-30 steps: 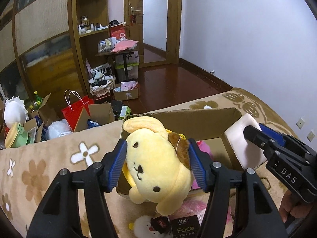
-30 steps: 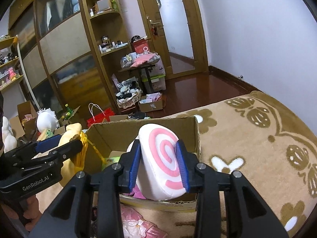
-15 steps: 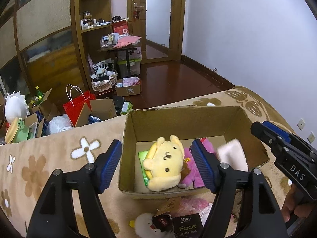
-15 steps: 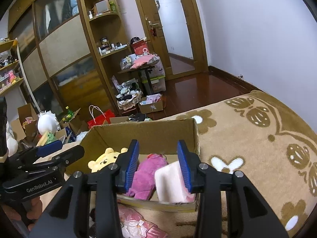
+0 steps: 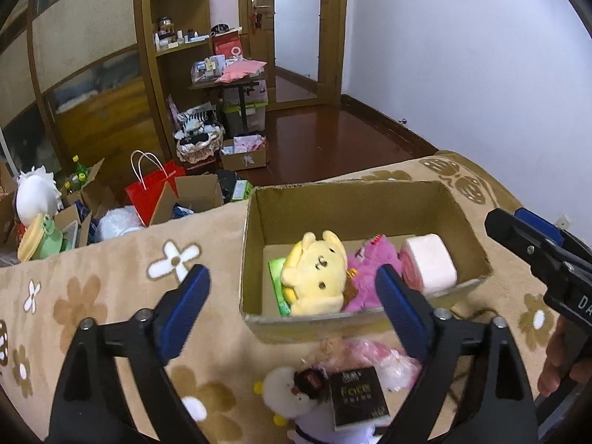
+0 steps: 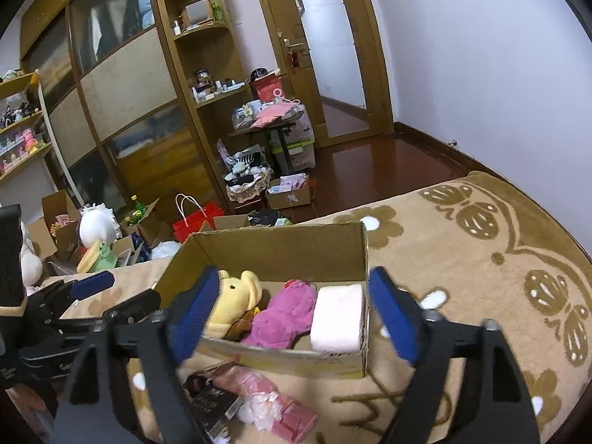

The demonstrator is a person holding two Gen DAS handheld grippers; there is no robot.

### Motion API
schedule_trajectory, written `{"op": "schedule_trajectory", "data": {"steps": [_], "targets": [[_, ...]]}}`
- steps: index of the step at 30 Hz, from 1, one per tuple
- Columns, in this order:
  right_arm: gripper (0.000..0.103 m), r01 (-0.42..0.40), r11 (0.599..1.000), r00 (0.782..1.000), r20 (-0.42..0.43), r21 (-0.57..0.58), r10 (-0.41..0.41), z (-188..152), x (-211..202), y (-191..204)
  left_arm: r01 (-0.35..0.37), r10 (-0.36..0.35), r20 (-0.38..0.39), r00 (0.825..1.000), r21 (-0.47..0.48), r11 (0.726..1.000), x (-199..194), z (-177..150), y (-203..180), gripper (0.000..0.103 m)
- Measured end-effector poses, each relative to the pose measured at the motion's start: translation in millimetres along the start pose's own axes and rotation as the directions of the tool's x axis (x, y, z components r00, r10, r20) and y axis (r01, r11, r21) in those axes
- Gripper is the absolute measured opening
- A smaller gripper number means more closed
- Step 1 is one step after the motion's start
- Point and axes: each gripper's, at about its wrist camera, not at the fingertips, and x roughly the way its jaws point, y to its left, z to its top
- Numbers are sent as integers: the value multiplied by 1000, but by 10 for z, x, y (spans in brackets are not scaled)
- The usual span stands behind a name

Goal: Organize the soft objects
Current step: 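Release the swirl cushion and yellow dog into the box with both tools, then lower the right tool onto the black Face tissue pack while the left tool lowers onto the purple doll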

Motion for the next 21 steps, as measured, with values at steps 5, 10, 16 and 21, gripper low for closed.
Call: {"op": "schedule_trajectory", "data": {"steps": [5, 10, 16, 21], "targets": [[103, 3, 1000, 1000, 7, 13, -3, -29, -158, 65, 1, -1, -8, 1000, -12, 1000, -187, -72, 28, 101], [103, -15, 1000, 1000, -16, 22, 16, -61, -250, 100, -38, 37, -42, 998, -20, 999, -329, -154, 41, 101], [103, -37, 999, 999, -37, 4, 37, -108, -388, 200, -55, 54, -28, 998, -38, 998, -532, -208, 52, 103], [103, -42, 999, 998, -56, 4, 43, -169, -452, 229, -47, 46, -50, 998, -30, 998, -583, -282, 14, 103]]}}
